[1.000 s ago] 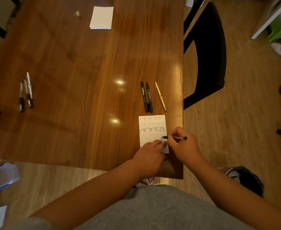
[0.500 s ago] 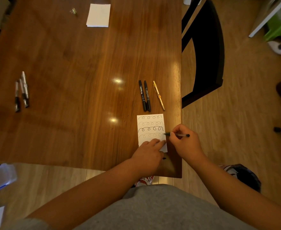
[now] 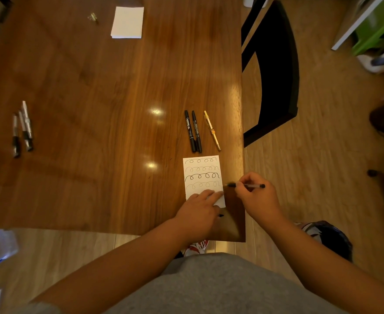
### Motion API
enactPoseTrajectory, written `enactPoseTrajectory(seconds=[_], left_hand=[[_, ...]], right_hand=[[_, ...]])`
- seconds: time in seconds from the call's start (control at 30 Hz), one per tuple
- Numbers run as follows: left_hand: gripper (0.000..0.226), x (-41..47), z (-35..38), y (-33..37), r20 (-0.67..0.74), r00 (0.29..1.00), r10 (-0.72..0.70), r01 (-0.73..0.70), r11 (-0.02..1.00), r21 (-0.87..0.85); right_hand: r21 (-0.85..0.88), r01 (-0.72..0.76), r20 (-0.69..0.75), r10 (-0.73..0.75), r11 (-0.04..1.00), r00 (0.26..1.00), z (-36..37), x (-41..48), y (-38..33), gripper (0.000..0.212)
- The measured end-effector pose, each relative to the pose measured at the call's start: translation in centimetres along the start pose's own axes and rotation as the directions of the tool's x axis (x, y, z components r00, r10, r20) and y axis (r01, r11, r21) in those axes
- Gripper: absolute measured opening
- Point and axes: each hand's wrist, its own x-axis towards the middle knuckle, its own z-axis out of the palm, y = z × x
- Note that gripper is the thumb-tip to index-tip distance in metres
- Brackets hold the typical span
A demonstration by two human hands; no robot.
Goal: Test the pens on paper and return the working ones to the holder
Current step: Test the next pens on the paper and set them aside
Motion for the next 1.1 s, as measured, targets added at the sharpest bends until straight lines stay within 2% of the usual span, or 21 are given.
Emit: enactPoseTrajectory(seconds=[0.1, 0.2, 0.27, 0.37, 0.57, 0.8, 0.97, 1.1], left_hand=[[0.039, -0.2, -0.5, 0.1, -0.036, 0.997, -0.075, 0.068, 0.984, -0.168], [0.027, -0.7, -1.3, 0.1, -0.124, 0.956, -0.268, 0.206, 0.906, -0.369], [0.019, -1.3, -2.2, 0.3, -0.094, 0.923, -0.374, 0.288, 0.830, -0.477], [0.011, -2.3, -3.3, 0.6, -0.050, 0.911, -0.409, 0.308, 0.757, -0.576], [0.007, -3.4, -5.6, 1.6, -0.064, 0.920, -0.388, 0.272, 0.745, -0.609], [0.009, -4.2, -7.5, 2.7, -0.109, 0.930, -0.350, 0.232, 0.793, -0.563], [0.004, -4.5, -8.5, 2.7, -0.138, 0.931, -0.339, 0.213, 0.808, -0.549], [0.002, -4.8, -9.2, 2.2, -0.161, 0.923, -0.350, 0.213, 0.812, -0.544]], right_hand=[[0.107, -0.041, -0.034, 0.045, 0.993, 0.998, -1.0, -0.6, -0.3, 0.006], [0.227, -0.084, -0.012, 0.089, 0.970, 0.996, -2.1, -1.6, -0.9, 0.007], [0.314, -0.116, 0.025, 0.114, 0.942, 0.993, -2.8, -2.3, -1.5, 0.007], [0.420, -0.129, 0.084, 0.104, 0.898, 0.991, -3.6, -3.3, -2.5, 0.015], [0.468, -0.070, 0.099, 0.027, 0.881, 0.995, -4.4, -4.1, -4.7, 0.018], [0.446, -0.046, 0.180, -0.040, 0.894, 0.983, -4.4, -4.9, -6.3, 0.031], [0.461, -0.066, 0.199, -0.030, 0.885, 0.980, -4.3, -5.2, -6.7, 0.017], [0.503, -0.111, 0.244, -0.017, 0.857, 0.970, -3.9, -5.2, -6.8, 0.017]])
